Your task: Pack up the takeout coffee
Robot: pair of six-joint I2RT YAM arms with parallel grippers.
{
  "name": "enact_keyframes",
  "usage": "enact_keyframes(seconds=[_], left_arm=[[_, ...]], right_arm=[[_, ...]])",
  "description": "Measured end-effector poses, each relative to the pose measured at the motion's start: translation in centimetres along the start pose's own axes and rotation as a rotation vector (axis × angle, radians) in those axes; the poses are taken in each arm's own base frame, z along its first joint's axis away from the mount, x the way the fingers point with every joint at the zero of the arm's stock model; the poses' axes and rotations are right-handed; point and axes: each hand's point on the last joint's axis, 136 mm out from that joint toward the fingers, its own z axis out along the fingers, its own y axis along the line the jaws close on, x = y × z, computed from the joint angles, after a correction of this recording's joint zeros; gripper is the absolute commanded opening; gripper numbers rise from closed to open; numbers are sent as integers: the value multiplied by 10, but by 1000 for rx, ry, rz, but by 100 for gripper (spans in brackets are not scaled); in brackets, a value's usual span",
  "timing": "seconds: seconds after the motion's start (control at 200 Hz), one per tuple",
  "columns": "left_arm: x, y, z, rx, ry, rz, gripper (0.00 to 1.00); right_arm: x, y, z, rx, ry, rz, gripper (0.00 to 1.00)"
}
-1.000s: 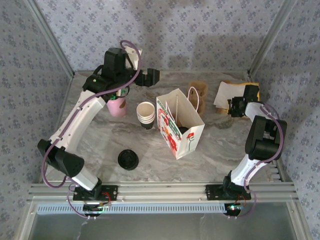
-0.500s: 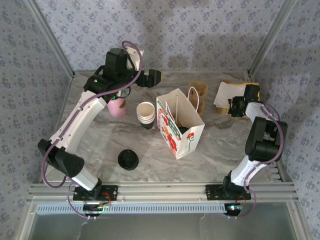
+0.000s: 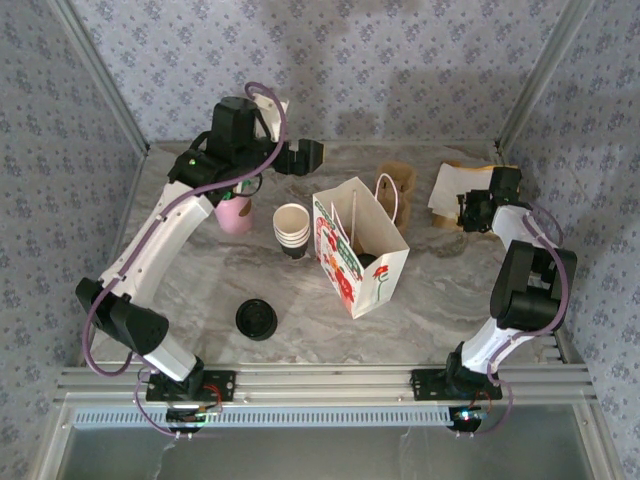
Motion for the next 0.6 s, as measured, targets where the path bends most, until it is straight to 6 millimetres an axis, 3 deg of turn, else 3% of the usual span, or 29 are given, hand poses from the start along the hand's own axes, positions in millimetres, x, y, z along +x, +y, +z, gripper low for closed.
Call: enact_keyframes(seconds=[0.435, 0.6], left_arm=[[1, -1, 0, -1, 3, 4, 100], [1, -1, 0, -1, 4, 4, 100]], right_arm=[[-1, -8, 9, 27, 5, 7, 27], [-2, -12, 11, 37, 0, 7, 21]])
